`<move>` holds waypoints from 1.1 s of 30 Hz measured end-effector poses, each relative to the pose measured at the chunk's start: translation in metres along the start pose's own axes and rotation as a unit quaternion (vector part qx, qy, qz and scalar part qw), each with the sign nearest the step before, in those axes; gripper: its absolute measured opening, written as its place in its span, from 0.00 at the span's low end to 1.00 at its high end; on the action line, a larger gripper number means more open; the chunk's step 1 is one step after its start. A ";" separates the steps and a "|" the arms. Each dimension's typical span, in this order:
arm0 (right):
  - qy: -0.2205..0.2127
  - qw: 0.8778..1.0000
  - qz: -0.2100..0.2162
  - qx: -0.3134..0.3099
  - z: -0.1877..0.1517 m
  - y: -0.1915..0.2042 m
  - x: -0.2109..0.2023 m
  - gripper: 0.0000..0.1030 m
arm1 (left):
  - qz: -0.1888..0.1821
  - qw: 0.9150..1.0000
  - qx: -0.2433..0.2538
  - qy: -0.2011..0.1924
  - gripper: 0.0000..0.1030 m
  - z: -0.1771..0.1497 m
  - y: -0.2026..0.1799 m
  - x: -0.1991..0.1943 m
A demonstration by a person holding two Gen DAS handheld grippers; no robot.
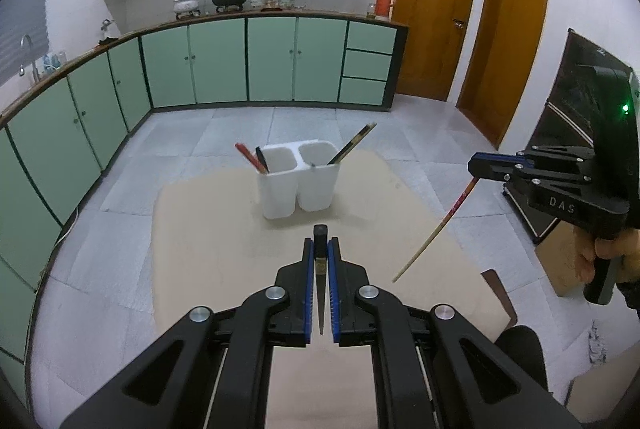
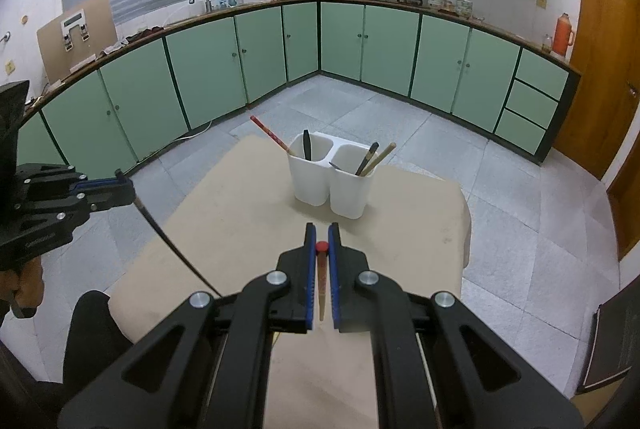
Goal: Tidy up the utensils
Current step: 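Carry both held chopsticks up over the white holder with both tools, then drop the black chopstick into the holder with the left tool while the right drops the red chopstick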
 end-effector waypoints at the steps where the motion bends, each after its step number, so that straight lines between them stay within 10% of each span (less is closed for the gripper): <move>1: 0.000 1.000 0.000 -0.001 0.004 0.000 -0.002 0.05 | -0.001 1.000 0.003 -0.003 0.06 0.005 -0.001 -0.002; 18: 0.002 1.000 0.009 0.001 0.106 -0.005 -0.023 0.05 | 0.027 0.999 0.001 -0.044 0.06 0.145 0.021 -0.001; 33: -0.022 0.999 -0.008 0.044 0.203 -0.043 0.053 0.05 | 0.060 0.995 -0.020 -0.082 0.06 0.223 0.055 0.082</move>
Point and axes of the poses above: each gripper's, at about its wrist camera, not at the fingertips, and x roughly the way its jaws point, y to its left, z to its top, the point moved 9 cm from there along x, roughly the way its jaws point, and after that the axes turned 1 degree about x, right-handed, at the moved point
